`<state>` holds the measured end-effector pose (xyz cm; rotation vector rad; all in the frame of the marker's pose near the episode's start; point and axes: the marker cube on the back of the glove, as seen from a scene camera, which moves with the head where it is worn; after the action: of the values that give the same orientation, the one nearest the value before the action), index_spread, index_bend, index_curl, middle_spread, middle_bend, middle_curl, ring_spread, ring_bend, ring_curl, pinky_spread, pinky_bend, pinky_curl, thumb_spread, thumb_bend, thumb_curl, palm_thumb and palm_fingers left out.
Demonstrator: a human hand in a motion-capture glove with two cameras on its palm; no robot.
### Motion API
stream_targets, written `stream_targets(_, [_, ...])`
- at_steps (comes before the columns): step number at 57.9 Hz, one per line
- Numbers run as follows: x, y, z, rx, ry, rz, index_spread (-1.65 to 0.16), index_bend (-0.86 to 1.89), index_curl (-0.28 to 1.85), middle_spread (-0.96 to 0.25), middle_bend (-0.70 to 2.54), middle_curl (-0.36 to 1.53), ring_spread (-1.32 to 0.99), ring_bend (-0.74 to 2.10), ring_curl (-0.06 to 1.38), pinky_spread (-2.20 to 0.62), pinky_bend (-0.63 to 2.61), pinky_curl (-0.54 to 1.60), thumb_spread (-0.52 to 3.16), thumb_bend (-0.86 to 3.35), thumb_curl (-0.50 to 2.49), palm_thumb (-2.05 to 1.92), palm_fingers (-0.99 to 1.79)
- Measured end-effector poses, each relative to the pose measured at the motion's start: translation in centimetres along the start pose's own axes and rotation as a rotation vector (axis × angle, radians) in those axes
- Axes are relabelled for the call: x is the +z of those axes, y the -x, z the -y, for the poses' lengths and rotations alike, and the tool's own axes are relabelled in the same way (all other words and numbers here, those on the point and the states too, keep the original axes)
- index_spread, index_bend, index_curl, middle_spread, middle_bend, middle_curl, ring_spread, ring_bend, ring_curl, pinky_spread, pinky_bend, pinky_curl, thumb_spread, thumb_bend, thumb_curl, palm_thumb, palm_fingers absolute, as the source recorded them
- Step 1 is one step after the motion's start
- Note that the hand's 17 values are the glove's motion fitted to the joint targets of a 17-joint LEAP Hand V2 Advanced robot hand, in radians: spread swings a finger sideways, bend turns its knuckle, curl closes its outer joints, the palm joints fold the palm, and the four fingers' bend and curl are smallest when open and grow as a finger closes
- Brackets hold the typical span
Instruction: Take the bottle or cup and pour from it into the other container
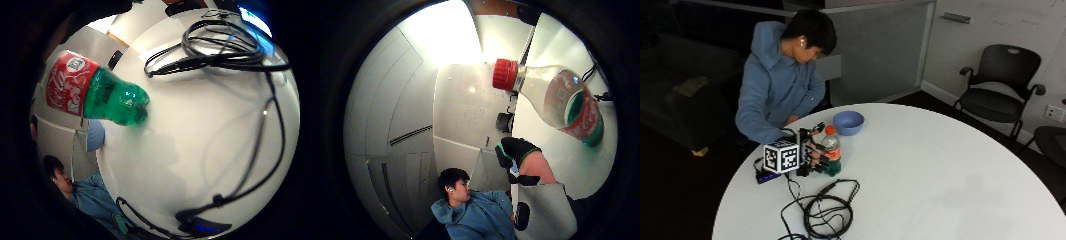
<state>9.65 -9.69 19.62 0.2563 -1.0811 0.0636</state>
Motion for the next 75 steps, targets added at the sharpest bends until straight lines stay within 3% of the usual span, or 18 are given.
stream_targets(6, [1.6,-0.2,0.8,-0.040,-0.075,0.009,-0.36,0.14,0.20,0.05,0.20,0.30,0.18,0.57,0.29,0.28,0.49,0.34,0.90,-0.03,0.37,0.65,0.11])
stream_targets(14, [4.1,-0.7,1.0,-0.069,-0.169,0.080,-0.27,0.13,0.21,0.10,0.24,0.32,0.16,0.60,0.29,0.27,0.50,0.33,0.89,-0.03,0.37,0.68,0.38])
stream_targets(32, [5.6,-0.8,1.8,-0.088,-0.304,0.071,-0.15,0.15,0.26,0.09,0.23,0.35,0.05,0.56,0.31,0.23,0.47,0.35,0.81,0.01,0.41,0.87,0.67])
stream_targets(44, [6.2,-0.2,2.4,-0.057,-0.352,0.073,-0.12,0.10,0.25,0.04,0.39,0.42,-0.05,0.55,0.34,0.15,0.36,0.33,0.74,0.00,0.49,1.03,0.86])
stream_targets(61, [7.1,3.2,2.3,-0.056,-0.111,-0.127,-0.11,0.13,0.29,-0.01,0.32,0.44,-0.11,0.50,0.38,0.05,0.33,0.35,0.48,-0.03,0.61,1.10,0.96])
stream_targets(75, [7.9,8.2,1.4,-0.126,0.102,-0.464,-0.13,0.12,0.30,-0.01,0.31,0.46,-0.12,0.49,0.40,0.01,0.27,0.35,0.42,-0.03,0.66,1.08,0.98])
